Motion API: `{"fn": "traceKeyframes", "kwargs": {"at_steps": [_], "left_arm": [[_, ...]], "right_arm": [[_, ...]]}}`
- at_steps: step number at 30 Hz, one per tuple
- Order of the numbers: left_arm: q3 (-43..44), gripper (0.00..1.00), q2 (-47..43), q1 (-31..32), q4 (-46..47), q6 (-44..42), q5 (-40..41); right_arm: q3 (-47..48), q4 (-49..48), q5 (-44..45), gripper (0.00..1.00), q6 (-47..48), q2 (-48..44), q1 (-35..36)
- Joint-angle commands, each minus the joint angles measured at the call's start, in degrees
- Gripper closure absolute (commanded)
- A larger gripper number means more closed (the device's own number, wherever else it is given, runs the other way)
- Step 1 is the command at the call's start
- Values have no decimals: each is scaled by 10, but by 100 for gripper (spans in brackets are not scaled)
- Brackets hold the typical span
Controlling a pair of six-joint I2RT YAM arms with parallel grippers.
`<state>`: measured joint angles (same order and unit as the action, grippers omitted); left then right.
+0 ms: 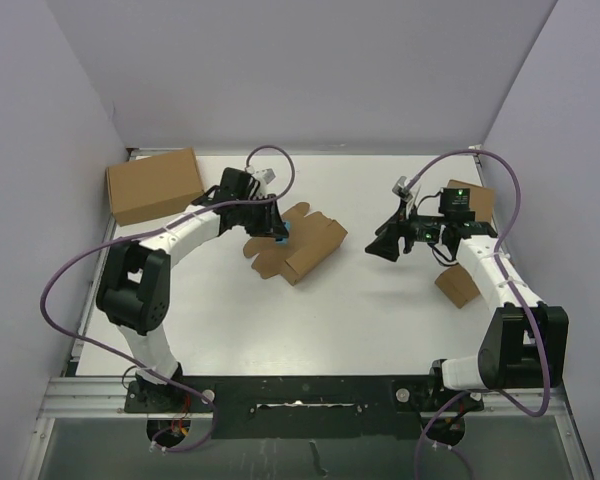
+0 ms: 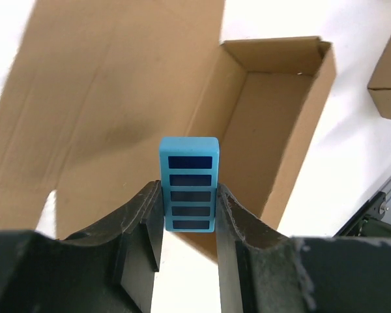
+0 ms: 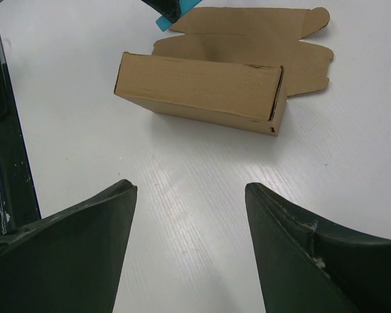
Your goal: Fold the paper box
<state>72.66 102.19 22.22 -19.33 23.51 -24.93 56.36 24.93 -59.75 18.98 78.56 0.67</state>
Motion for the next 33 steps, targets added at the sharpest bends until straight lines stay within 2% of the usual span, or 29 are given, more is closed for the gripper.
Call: {"fn": "traceKeyframes", "kwargs": {"at_steps": [1, 21, 27, 33], "left_arm": [[48, 99, 39, 31, 36, 8, -27], [71, 97, 82, 137, 11, -2, -47], [86, 93, 104, 176, -27, 0, 7], [107, 84, 110, 214, -69, -9, 76]], "right_arm": [[4, -9, -25, 32, -3, -7, -7], [2, -9, -25, 32, -1, -3, -11], [2, -9, -23, 32, 0, -2, -14], [2, -9, -23, 32, 0, 0, -14]]}}
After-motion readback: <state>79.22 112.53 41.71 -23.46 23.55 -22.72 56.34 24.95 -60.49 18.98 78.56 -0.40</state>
